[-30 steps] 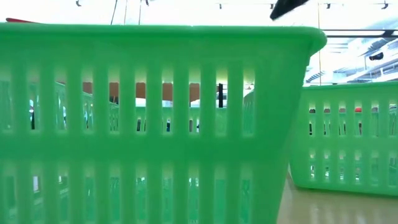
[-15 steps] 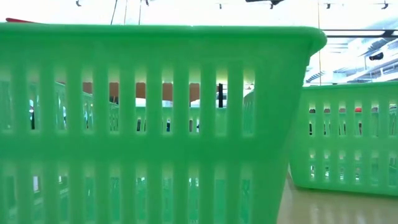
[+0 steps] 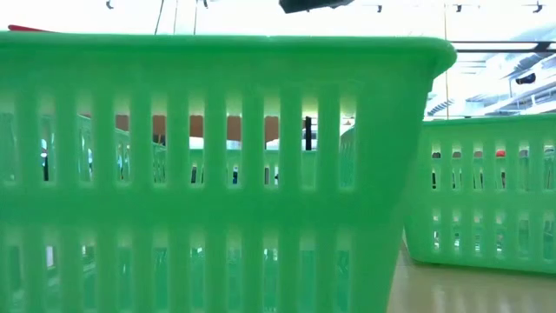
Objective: Stack baskets on shelf by color
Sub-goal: Stack the left orange bin on the orange bin on the shelf
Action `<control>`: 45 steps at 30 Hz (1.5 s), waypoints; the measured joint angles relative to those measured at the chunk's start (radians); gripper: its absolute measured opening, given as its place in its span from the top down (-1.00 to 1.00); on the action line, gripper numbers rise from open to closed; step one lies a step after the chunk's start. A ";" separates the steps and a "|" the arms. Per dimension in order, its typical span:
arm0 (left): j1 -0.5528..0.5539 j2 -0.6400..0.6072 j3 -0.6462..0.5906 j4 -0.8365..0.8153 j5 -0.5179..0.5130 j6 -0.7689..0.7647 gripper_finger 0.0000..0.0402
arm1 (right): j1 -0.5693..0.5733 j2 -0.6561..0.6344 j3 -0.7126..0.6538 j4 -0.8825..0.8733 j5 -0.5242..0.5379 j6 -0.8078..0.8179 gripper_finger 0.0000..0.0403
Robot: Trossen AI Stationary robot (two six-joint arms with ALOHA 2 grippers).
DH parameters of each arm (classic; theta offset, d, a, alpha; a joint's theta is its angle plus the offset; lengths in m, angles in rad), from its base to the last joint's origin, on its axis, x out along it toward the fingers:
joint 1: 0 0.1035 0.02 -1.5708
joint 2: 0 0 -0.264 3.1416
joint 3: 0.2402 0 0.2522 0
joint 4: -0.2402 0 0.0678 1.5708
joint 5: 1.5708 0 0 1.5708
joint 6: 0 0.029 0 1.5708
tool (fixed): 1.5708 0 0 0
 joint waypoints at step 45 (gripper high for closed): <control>0.205 0.328 -0.002 0.107 0.219 0.369 0.94 | 0.049 0.077 0.086 -0.067 -0.055 0.072 -0.09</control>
